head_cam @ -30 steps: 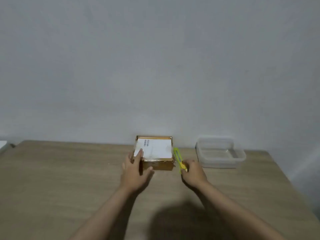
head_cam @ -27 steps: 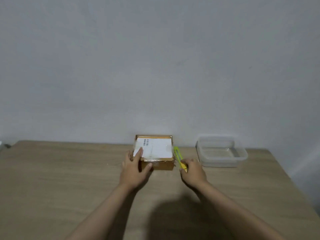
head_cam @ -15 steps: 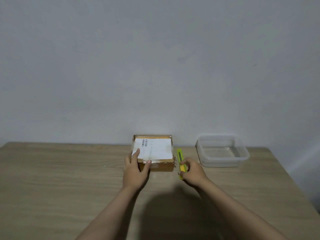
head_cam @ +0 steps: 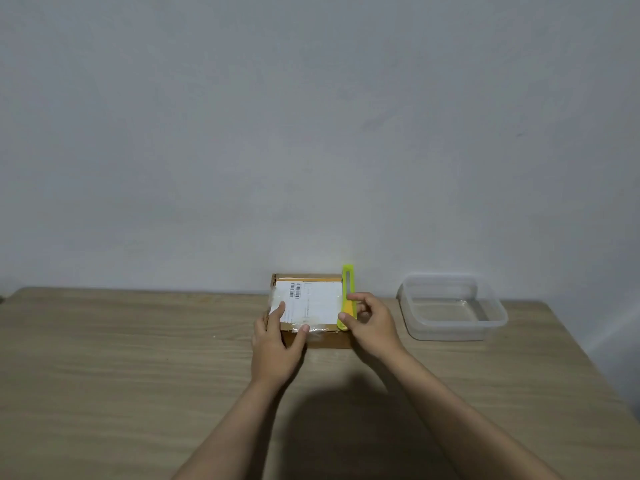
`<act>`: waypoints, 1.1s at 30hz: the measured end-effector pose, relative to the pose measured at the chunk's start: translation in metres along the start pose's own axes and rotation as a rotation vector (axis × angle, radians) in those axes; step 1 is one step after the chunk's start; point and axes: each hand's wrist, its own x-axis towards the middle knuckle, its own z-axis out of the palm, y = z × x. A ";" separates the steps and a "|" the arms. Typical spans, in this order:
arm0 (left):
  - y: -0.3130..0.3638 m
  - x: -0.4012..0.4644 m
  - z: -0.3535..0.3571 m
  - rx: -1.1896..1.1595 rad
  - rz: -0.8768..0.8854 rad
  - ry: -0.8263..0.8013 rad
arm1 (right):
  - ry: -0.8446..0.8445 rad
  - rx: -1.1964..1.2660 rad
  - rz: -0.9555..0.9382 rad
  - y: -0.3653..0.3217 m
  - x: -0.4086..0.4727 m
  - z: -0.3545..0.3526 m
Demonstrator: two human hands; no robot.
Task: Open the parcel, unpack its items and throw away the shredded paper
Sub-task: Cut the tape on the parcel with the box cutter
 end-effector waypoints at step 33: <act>0.005 -0.110 -0.056 -0.039 -0.149 -0.289 | -0.092 -0.077 0.018 0.024 -0.129 -0.016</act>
